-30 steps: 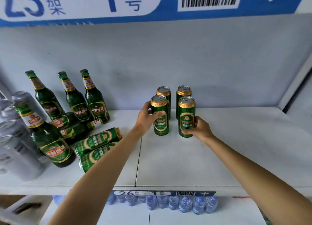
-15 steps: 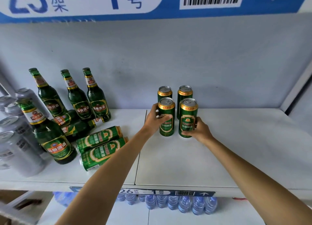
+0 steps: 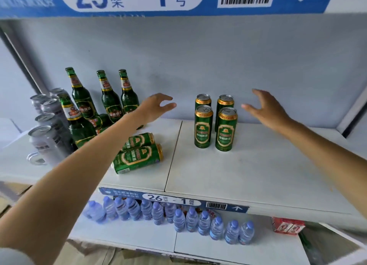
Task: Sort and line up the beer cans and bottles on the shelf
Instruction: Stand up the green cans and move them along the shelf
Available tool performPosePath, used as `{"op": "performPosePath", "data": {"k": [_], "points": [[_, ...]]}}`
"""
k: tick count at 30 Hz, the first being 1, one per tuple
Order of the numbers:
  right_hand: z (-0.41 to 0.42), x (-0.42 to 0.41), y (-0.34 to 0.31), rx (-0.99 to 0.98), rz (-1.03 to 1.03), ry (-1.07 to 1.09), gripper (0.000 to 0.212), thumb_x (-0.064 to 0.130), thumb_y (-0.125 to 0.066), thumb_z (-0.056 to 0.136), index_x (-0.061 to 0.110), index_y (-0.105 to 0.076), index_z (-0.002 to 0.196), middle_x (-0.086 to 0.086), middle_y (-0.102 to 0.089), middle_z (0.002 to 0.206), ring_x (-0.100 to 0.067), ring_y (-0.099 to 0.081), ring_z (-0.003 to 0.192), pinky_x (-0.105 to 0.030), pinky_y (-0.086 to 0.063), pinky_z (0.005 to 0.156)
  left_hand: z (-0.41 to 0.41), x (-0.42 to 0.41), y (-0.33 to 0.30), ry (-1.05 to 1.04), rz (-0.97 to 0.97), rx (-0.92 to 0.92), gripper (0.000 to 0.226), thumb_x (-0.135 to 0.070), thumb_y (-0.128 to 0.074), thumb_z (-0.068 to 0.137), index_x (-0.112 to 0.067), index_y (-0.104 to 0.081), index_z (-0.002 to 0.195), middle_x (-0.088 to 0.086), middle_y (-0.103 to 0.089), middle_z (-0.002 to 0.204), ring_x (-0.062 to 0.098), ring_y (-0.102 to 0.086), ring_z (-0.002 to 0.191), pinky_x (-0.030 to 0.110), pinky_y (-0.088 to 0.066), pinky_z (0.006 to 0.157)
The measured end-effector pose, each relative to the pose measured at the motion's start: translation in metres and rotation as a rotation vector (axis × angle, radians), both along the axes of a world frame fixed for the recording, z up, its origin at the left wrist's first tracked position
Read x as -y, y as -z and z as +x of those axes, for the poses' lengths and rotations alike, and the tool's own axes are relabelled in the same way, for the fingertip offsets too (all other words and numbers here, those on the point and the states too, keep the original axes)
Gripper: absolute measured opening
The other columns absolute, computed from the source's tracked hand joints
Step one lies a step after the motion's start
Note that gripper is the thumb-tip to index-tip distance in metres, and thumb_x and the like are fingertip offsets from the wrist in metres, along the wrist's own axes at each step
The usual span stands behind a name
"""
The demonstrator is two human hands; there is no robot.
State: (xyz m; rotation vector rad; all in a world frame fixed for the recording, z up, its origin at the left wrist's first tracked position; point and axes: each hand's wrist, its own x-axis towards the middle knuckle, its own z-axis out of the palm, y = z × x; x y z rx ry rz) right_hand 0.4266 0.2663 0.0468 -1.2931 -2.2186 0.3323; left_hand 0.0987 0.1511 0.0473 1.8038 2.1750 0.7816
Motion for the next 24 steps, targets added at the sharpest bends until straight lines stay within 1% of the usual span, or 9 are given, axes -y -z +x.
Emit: {"op": "performPosePath", "data": {"k": [5,7,10,12,15,17,20,22,24], "points": [[-0.029,0.021,-0.055,0.092,0.194,-0.125,0.064,0.045,-0.051,0.093,0.013,-0.035,0.146,-0.009,-0.034,0.153,-0.027,-0.032,0.141,-0.042,-0.030,0.111,-0.029,0.046,-0.026,-0.080,-0.018,-0.187,0.049,-0.052,-0.045,0.094,-0.021,-0.058,0.128,0.002,-0.053,0.139,0.024,-0.052,0.124,0.037,-0.040,0.103],[-0.052,0.036,-0.067,0.142,0.232,-0.189,0.063,0.048,-0.048,0.094,0.014,-0.034,0.146,-0.007,-0.033,0.154,-0.026,-0.032,0.141,-0.042,-0.029,0.111,-0.037,0.062,-0.031,-0.090,-0.032,-0.233,0.047,-0.050,-0.043,0.095,-0.020,-0.060,0.126,0.003,-0.055,0.137,0.025,-0.053,0.123,0.039,-0.041,0.103],[-0.090,0.062,-0.069,0.174,0.232,-0.270,0.063,0.051,-0.046,0.093,0.017,-0.035,0.145,-0.005,-0.035,0.153,-0.025,-0.034,0.140,-0.042,-0.030,0.110,-0.045,0.080,-0.034,-0.105,-0.038,-0.262,0.044,-0.042,-0.043,0.098,-0.014,-0.059,0.129,0.006,-0.052,0.140,0.026,-0.051,0.124,0.035,-0.038,0.101],[-0.118,0.079,-0.060,0.204,0.203,-0.314,0.064,0.054,-0.045,0.093,0.017,-0.036,0.145,-0.005,-0.036,0.152,-0.026,-0.036,0.138,-0.041,-0.032,0.109,-0.055,0.090,-0.034,-0.106,-0.053,-0.278,0.044,-0.040,-0.043,0.099,-0.013,-0.058,0.130,0.008,-0.051,0.142,0.027,-0.049,0.126,0.034,-0.036,0.103],[-0.158,0.100,-0.036,0.285,0.144,-0.357,0.067,0.056,-0.044,0.092,0.016,-0.035,0.145,-0.006,-0.035,0.153,-0.026,-0.034,0.139,-0.043,-0.030,0.111,-0.077,0.100,-0.028,-0.093,-0.097,-0.292,0.047,-0.044,-0.044,0.098,-0.014,-0.057,0.131,0.008,-0.050,0.140,0.027,-0.048,0.128,0.035,-0.035,0.104],[-0.183,0.113,-0.014,0.328,0.084,-0.383,0.070,0.055,-0.045,0.092,0.015,-0.033,0.147,-0.007,-0.033,0.155,-0.024,-0.031,0.142,-0.040,-0.028,0.112,-0.092,0.104,-0.023,-0.065,-0.115,-0.286,0.048,-0.044,-0.044,0.097,-0.013,-0.057,0.131,0.008,-0.051,0.139,0.026,-0.049,0.126,0.037,-0.037,0.104],[-0.213,0.129,0.022,0.374,-0.024,-0.389,0.071,0.055,-0.048,0.091,0.014,-0.032,0.148,-0.007,-0.033,0.155,-0.024,-0.031,0.141,-0.038,-0.028,0.112,-0.109,0.109,-0.015,-0.011,-0.141,-0.267,0.048,-0.043,-0.045,0.097,-0.013,-0.056,0.133,0.009,-0.050,0.141,0.026,-0.049,0.127,0.036,-0.036,0.105],[-0.228,0.138,0.046,0.404,-0.105,-0.359,0.073,0.054,-0.052,0.090,0.012,-0.034,0.146,-0.009,-0.035,0.153,-0.026,-0.034,0.140,-0.040,-0.030,0.112,-0.120,0.110,-0.010,0.034,-0.154,-0.265,0.046,-0.043,-0.044,0.098,-0.014,-0.056,0.131,0.009,-0.051,0.139,0.025,-0.049,0.126,0.035,-0.036,0.103],[-0.238,0.143,0.065,0.423,-0.164,-0.337,0.072,0.052,-0.057,0.088,0.009,-0.039,0.142,-0.011,-0.043,0.148,-0.028,-0.042,0.133,-0.041,-0.036,0.107,-0.129,0.110,-0.004,0.075,-0.158,-0.264,0.045,-0.042,-0.044,0.098,-0.014,-0.057,0.130,0.008,-0.053,0.135,0.025,-0.050,0.123,0.035,-0.037,0.102]]}}
